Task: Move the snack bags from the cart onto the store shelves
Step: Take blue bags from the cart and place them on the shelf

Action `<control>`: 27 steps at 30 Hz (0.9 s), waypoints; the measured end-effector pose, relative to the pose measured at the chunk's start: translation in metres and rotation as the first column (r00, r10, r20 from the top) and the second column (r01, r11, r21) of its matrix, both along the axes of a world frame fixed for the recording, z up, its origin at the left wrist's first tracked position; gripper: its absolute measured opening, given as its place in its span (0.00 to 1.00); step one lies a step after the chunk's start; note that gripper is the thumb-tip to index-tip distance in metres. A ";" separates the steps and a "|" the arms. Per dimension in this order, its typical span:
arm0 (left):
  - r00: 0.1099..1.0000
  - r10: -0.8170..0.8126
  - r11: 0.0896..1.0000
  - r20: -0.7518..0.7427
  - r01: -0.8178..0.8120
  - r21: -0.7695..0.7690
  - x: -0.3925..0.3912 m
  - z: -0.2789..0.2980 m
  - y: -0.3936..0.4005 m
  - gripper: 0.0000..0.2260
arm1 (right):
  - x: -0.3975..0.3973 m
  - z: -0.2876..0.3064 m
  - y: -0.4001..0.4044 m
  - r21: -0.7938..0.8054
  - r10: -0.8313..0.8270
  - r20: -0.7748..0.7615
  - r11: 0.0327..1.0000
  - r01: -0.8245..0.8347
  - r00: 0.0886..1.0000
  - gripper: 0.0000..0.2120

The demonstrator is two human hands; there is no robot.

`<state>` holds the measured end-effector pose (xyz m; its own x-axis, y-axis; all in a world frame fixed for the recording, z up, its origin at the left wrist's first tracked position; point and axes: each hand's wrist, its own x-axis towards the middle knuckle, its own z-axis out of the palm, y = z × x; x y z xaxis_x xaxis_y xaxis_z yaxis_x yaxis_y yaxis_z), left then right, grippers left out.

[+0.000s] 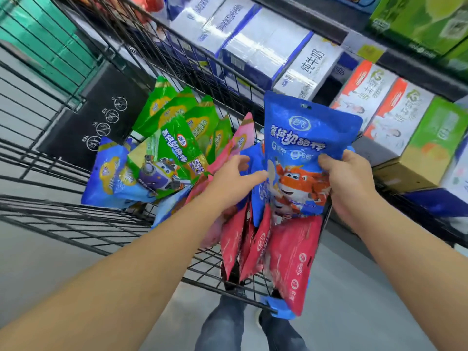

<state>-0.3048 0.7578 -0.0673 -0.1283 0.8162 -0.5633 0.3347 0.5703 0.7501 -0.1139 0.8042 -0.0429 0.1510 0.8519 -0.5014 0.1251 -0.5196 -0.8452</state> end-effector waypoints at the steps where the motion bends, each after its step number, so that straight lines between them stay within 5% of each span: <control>1: 0.998 0.033 0.999 0.059 -0.032 -0.007 -0.001 0.005 0.000 0.28 | 0.000 0.005 0.000 -0.019 -0.020 -0.061 1.000 0.019 0.998 0.07; 9: 0.799 0.257 0.962 0.543 -0.265 -0.066 0.000 0.053 -0.007 0.07 | 0.005 0.068 -0.009 -0.135 0.065 -0.371 0.983 -0.122 0.926 0.08; 13: 0.815 0.274 0.952 0.511 -0.306 -0.024 0.019 0.071 -0.014 0.09 | 0.032 0.094 -0.019 -0.101 0.057 -0.352 0.990 -0.098 0.934 0.07; 18: 0.838 0.304 0.945 0.454 -0.327 -0.030 0.066 0.097 -0.011 0.08 | 0.087 0.117 -0.045 -0.159 0.268 -0.135 0.944 -0.288 0.954 0.10; 22: 0.872 0.207 0.977 0.443 -0.208 -0.046 0.152 0.124 0.004 0.09 | 0.171 0.134 -0.050 -0.098 0.142 0.010 0.985 -0.140 0.990 0.12; 27: 0.916 0.123 0.992 0.381 -0.121 -0.029 0.233 0.140 0.020 0.10 | 0.254 0.133 -0.049 -0.095 0.072 0.016 0.993 -0.070 0.997 0.11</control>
<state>-0.0716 0.7777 0.0726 -0.0013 0.8052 -0.5930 -0.0490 0.5923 0.8042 0.1404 0.7557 0.0903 0.1021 0.8097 -0.5779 0.1805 -0.5864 -0.7896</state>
